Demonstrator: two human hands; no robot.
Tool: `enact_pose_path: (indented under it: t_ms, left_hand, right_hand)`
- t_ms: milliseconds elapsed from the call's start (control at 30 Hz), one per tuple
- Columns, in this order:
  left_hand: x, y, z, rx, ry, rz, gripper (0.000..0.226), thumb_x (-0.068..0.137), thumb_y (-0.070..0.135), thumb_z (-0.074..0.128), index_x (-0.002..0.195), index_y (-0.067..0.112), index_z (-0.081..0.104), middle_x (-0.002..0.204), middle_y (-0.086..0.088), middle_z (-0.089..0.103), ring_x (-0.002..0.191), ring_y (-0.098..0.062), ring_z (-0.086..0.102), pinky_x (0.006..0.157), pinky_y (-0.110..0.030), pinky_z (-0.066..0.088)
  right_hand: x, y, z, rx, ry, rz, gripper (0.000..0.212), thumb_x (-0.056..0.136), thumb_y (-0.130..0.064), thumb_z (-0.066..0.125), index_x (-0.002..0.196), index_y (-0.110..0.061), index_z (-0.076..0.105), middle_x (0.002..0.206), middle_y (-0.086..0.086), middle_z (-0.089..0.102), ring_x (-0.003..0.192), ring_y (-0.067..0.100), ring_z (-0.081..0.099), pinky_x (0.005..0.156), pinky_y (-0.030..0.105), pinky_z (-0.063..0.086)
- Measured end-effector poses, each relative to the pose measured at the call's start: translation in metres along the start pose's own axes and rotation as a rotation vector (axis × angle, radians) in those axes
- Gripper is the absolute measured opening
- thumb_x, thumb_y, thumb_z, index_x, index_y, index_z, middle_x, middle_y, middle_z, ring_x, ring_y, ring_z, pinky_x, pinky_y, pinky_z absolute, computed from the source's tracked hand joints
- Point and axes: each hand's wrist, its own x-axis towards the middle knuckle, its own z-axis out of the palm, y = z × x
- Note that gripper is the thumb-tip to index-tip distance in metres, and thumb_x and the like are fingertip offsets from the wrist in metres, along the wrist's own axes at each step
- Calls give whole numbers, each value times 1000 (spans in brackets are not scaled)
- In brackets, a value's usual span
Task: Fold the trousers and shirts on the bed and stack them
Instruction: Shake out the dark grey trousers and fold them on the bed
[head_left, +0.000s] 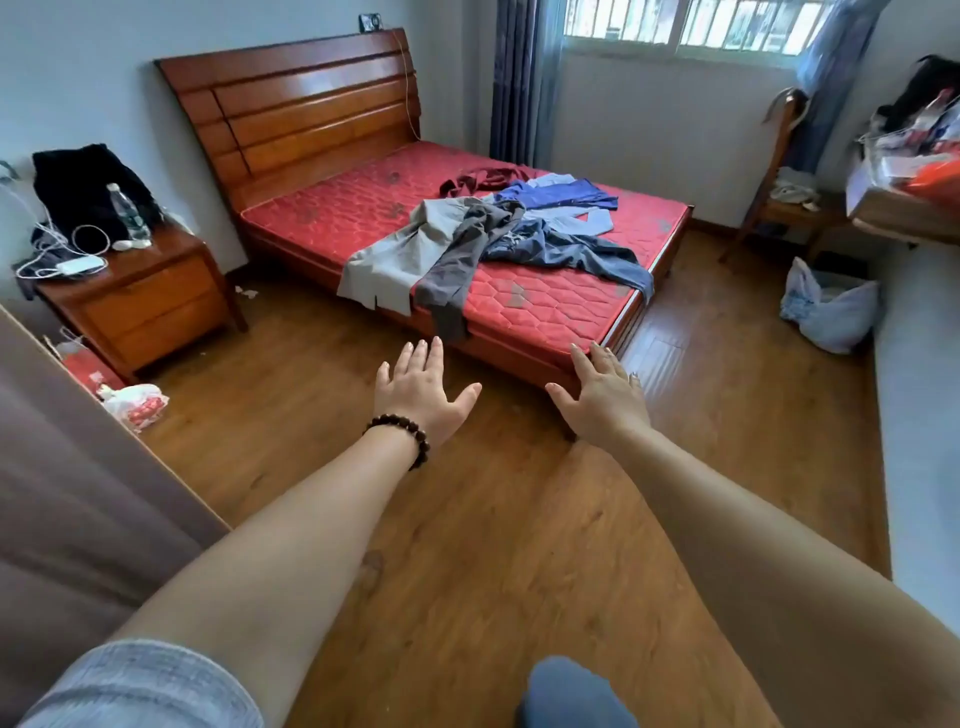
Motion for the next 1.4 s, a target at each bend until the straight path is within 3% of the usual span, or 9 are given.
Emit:
enact_pose_path:
  t_ms: [233, 700, 1100, 1400]
  left_hand:
    - [78, -22, 27, 28, -39, -33, 87, 84, 72, 25, 152, 21, 6, 160, -1, 14, 147, -16, 6, 118, -44, 9]
    - [337, -68, 43, 133, -36, -133, 84, 86, 70, 27, 152, 21, 8, 159, -2, 16, 147, -18, 8, 118, -46, 11]
    - [499, -157, 70, 109, -53, -167, 84, 86, 69, 27, 152, 20, 10, 159, -2, 18, 147, -19, 11, 117, -47, 14]
    - [664, -254, 67, 84, -90, -85, 85, 86, 68, 29, 152, 17, 11, 159, -2, 17, 147, -19, 11, 116, -48, 13]
  right_hand:
    - [84, -3, 26, -47, -63, -19, 70, 93, -62, 35, 152, -32, 12, 161, 0, 7, 148, 20, 2, 120, 47, 6]
    - [360, -15, 52, -29, -161, -58, 67, 94, -57, 38, 152, -33, 13, 161, 1, 6, 148, 20, 0, 120, 47, 4]
    - [534, -93, 115, -42, -211, -106, 66, 95, -54, 39, 152, -31, 15, 161, 0, 6, 148, 19, 1, 119, 46, 3]
    - [679, -182, 164, -10, -180, -8, 65, 95, -52, 40, 151, -31, 17, 161, 1, 7, 148, 18, 1, 119, 46, 4]
